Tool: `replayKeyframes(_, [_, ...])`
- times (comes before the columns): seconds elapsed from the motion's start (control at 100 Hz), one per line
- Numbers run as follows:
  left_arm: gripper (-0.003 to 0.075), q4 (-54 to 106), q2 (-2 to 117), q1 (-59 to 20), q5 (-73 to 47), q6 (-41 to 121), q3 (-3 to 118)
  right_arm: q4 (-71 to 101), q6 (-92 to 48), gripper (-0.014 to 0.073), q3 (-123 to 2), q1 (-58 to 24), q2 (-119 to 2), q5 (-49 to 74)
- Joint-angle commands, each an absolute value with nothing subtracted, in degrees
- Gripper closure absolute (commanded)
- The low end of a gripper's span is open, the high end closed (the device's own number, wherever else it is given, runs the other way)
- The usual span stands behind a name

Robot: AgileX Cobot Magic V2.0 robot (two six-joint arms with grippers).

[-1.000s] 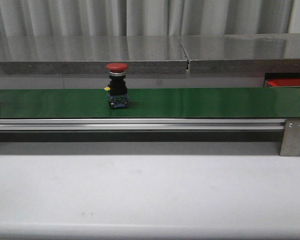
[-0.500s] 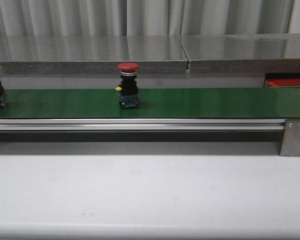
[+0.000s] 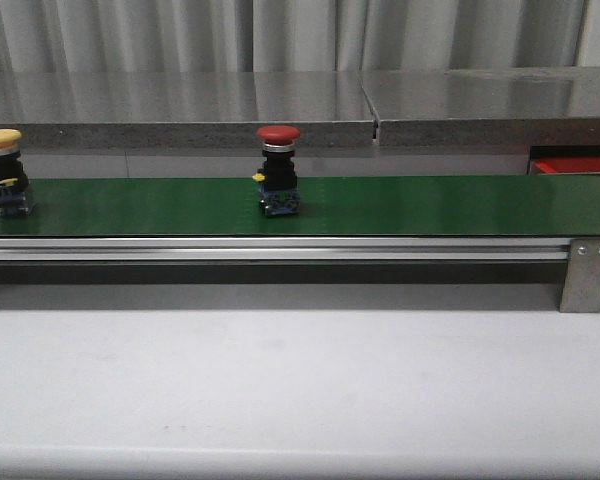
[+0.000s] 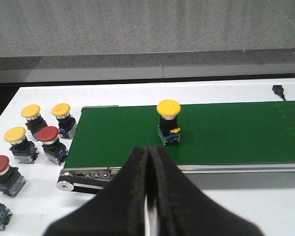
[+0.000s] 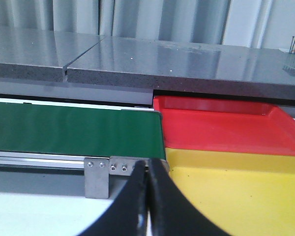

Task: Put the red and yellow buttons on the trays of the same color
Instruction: 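Bring the right gripper over the belt end toward the red button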

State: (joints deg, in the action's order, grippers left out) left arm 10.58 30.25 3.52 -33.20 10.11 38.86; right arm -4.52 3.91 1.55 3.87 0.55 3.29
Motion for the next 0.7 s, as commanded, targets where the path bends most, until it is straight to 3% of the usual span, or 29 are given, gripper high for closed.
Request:
replayKeyframes(0.0, [0.0741,11.1,30.5,3.1,-28.8,10.1,40.3,-5.2,3.9,0.0711,0.2,3.8,1.6,-2.0])
replayKeyframes(0.69, [0.0741,11.1,30.5,3.1,-28.8,10.1,40.3,-4.6,3.9,0.0711,-14.4,3.8,-3.5,15.8])
